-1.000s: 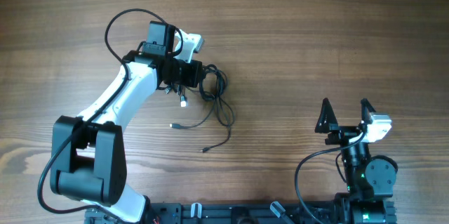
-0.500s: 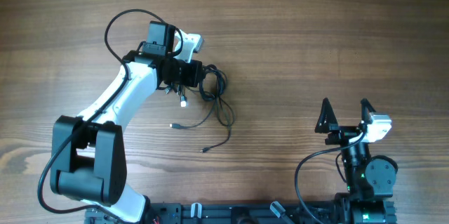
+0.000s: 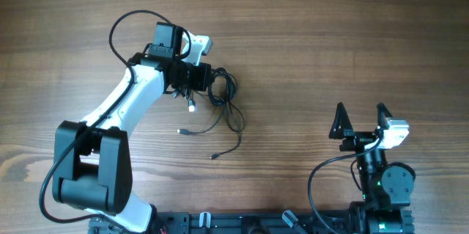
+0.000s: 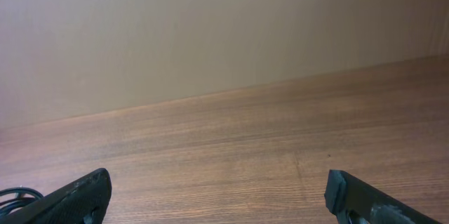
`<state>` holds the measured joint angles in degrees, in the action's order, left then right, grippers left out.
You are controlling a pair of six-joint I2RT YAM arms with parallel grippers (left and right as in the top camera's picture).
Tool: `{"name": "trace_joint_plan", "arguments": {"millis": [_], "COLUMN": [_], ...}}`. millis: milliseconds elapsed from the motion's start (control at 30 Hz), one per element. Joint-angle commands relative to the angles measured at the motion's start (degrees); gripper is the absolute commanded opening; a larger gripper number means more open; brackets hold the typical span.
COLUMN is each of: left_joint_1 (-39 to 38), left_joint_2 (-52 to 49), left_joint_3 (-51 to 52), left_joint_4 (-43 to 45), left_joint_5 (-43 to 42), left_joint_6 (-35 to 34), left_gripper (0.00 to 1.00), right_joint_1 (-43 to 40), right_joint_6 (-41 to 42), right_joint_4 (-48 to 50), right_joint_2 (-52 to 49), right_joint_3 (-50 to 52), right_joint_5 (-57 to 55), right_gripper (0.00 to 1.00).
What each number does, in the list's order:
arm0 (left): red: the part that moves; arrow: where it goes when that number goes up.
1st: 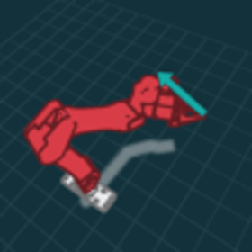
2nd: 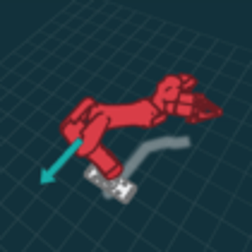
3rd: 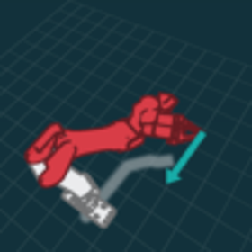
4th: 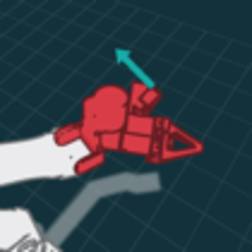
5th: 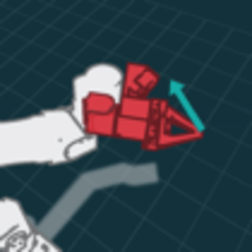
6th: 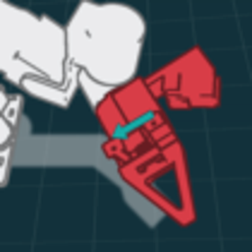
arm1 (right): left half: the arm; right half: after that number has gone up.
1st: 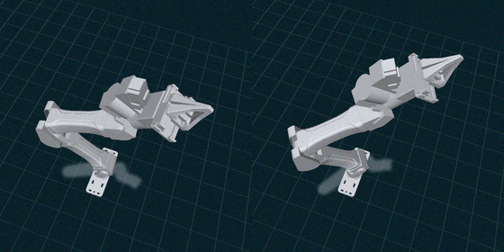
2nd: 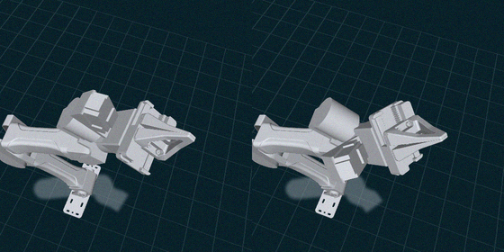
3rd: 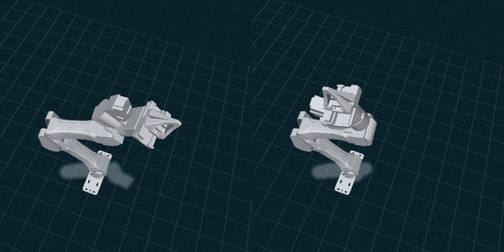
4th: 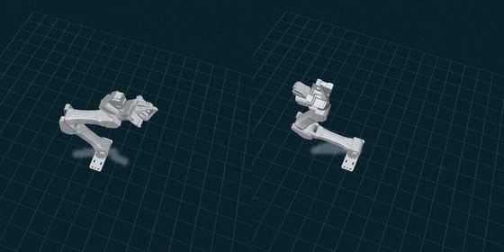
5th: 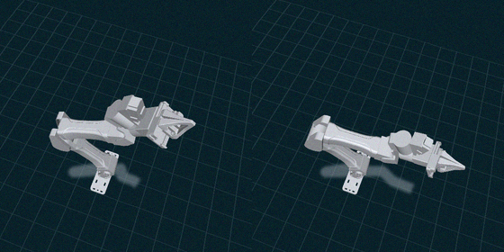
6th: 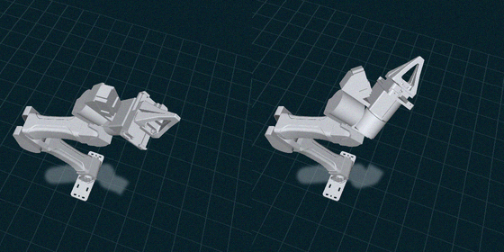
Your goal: Untangle cables
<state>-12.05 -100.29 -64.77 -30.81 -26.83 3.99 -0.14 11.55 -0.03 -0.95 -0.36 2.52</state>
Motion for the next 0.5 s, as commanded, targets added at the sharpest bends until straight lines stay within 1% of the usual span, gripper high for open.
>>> {"name": "trace_joint_plan", "arguments": {"millis": [0,467], "left_joint_1": [-0.11,-0.11], "left_joint_2": [-0.72,-0.72], "left_joint_3": [0.33,0.33], "left_joint_4": [-0.09,-0.04], "left_joint_5": [0.35,0.35], "left_joint_6": [-0.17,-0.17], "left_gripper": [0.1,0.11], "right_joint_1": [0.28,0.28], "right_joint_6": [0.48,0.48], "right_joint_4": [0.15,0.15], "right_joint_2": [0.15,0.15], "right_joint_3": [0.07,0.07], "right_joint_5": [0.09,0.11], "right_gripper": [1.0,1.0]}}
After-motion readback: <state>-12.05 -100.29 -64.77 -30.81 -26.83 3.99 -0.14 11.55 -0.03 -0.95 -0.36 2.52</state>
